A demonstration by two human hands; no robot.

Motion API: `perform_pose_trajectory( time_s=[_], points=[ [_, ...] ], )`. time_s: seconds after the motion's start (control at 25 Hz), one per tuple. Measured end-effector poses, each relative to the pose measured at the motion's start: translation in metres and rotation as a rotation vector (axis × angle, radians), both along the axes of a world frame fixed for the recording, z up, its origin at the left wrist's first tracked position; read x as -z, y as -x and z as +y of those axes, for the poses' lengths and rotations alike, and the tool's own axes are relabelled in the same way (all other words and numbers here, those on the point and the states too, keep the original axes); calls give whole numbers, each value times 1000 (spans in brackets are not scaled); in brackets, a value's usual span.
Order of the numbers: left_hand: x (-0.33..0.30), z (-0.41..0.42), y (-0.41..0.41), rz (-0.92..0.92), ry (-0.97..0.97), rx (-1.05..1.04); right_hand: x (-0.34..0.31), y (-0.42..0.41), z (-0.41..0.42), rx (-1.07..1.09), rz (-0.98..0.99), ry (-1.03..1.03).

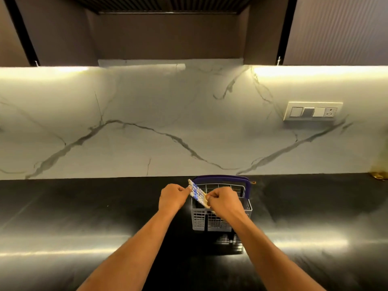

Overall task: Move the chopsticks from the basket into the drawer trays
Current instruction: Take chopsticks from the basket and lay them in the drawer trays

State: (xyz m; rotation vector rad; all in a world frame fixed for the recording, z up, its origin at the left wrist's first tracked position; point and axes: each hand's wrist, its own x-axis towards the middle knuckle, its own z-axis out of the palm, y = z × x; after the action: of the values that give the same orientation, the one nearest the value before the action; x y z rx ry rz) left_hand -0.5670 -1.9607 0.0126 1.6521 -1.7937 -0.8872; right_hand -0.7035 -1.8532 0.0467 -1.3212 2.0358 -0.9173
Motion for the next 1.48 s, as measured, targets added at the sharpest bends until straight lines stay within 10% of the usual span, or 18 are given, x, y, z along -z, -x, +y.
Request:
perform_pose_trajectory(
  time_s=[0.48, 0.84, 1.16, 1.48],
  points=[
    [-23, -35, 24, -313, -27, 84, 34, 32, 4, 116, -128, 21],
    [-201, 5, -6, -405, 384, 405, -23, 21, -2, -102, -177, 370],
    [-287, 62, -33, -274, 504, 554, -89, 7, 40, -356, -551, 430],
    [-200, 99, -9, 489, 389, 599, -83, 4, 87, -285, -898, 347]
  ],
)
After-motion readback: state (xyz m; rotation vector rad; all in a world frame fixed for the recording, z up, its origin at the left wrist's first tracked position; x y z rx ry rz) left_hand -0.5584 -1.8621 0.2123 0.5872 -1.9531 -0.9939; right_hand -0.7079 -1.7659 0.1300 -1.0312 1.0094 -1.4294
